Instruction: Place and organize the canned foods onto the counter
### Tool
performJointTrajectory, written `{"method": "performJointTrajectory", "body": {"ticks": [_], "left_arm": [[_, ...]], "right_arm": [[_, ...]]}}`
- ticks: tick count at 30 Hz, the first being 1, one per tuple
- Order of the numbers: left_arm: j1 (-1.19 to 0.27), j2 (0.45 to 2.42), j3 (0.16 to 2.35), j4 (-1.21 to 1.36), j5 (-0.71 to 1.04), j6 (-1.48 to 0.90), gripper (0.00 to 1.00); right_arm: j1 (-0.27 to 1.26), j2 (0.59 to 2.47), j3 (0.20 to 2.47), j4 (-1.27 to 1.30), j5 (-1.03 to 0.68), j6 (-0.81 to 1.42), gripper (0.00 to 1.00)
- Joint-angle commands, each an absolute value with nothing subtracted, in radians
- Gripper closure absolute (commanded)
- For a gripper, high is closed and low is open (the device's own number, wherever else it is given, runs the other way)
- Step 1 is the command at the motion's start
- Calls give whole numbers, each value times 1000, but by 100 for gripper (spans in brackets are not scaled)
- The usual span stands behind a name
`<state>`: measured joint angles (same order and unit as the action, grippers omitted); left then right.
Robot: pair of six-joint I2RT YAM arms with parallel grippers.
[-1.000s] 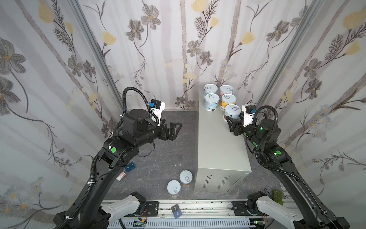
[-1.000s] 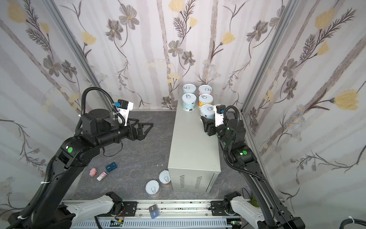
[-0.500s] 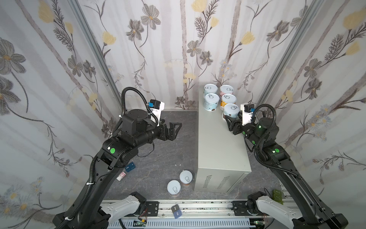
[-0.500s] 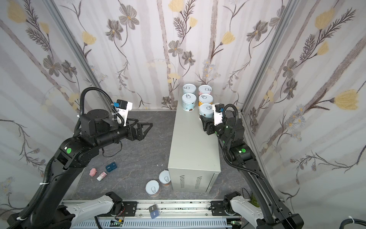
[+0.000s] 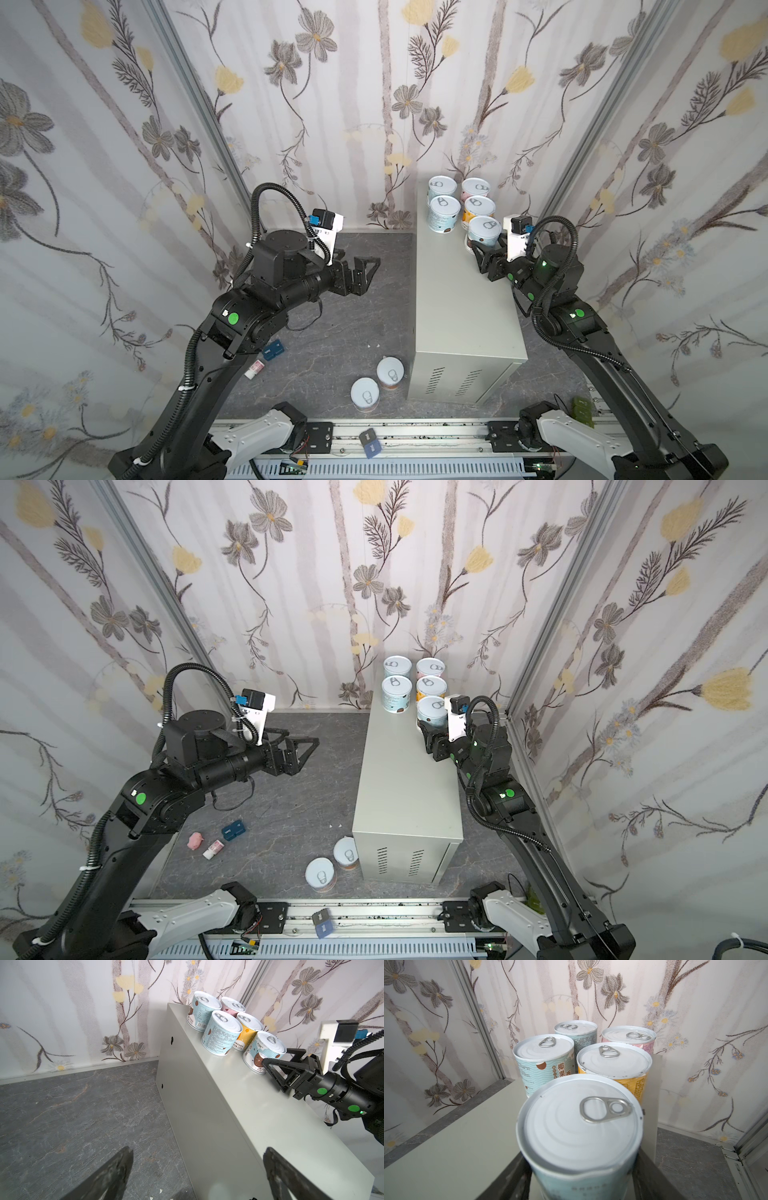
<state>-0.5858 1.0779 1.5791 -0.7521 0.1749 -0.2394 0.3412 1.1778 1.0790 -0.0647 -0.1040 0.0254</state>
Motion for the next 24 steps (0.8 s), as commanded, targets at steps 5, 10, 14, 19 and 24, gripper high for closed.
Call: {"method": "performJointTrajectory", "body": {"ticks": [5, 10, 14, 19, 24], "left_arm": [[-584, 1080, 1580, -726, 161, -233, 0], [-585, 1080, 1582, -725, 163, -233, 0], [-586, 1078, 1582, -726, 162, -232, 0], [-585, 1072, 1583, -727, 160, -230, 0], [-585, 1071, 1583, -727, 159, -230, 0]], "right_arm": [[336, 1184, 1084, -66, -96, 17, 33], [332, 1187, 1087, -67, -101, 17, 33], [330, 1193, 1091, -67, -104, 16, 33], [331, 1199, 1098, -67, -107, 16, 33], [331, 1198, 1100, -69, -107, 17, 33]]}}
